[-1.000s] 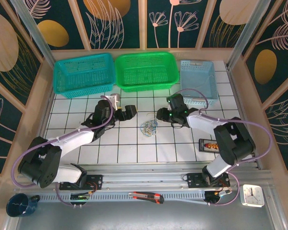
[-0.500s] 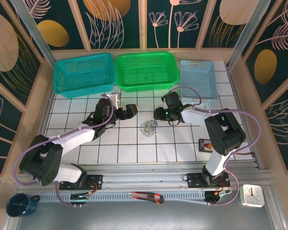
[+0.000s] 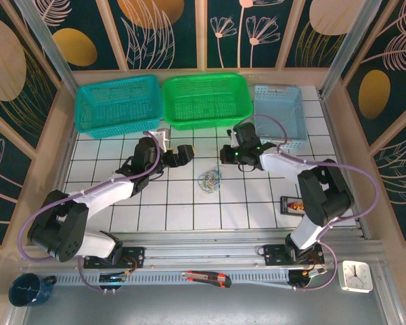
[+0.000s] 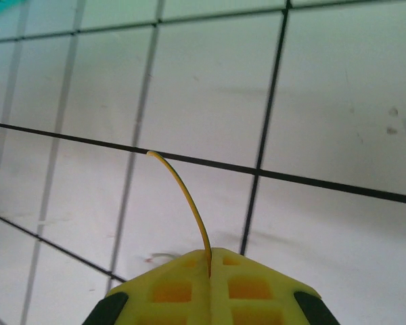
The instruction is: Untangle the cables
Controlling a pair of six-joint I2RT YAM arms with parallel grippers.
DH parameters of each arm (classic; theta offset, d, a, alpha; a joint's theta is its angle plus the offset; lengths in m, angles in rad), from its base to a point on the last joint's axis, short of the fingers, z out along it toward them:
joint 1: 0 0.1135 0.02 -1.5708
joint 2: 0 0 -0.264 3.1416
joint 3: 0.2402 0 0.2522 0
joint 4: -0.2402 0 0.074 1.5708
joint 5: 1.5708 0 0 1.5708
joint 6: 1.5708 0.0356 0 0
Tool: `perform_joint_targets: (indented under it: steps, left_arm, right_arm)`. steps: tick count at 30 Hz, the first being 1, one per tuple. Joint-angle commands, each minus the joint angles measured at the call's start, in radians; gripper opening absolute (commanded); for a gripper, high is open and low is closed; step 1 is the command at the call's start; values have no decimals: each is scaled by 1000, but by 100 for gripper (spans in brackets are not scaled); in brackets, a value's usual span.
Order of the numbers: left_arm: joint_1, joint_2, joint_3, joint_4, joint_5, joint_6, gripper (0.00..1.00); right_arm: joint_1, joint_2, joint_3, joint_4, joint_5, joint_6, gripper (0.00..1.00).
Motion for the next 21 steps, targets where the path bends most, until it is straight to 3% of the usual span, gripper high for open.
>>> perform_joint_targets:
  steps: [1,8,21]
  left_arm:
    - [6,-11,-19,55,41,23,99]
    - [6,-11,-43,112,119,116,99]
    - [-25,60,-59,300,223,145,99]
  right_arm:
    - [-2,-92,24,10,-49,11,0]
    - [-3,-214,22,92,-124,81,0]
    - [9,-320,17,235,-181,218,0]
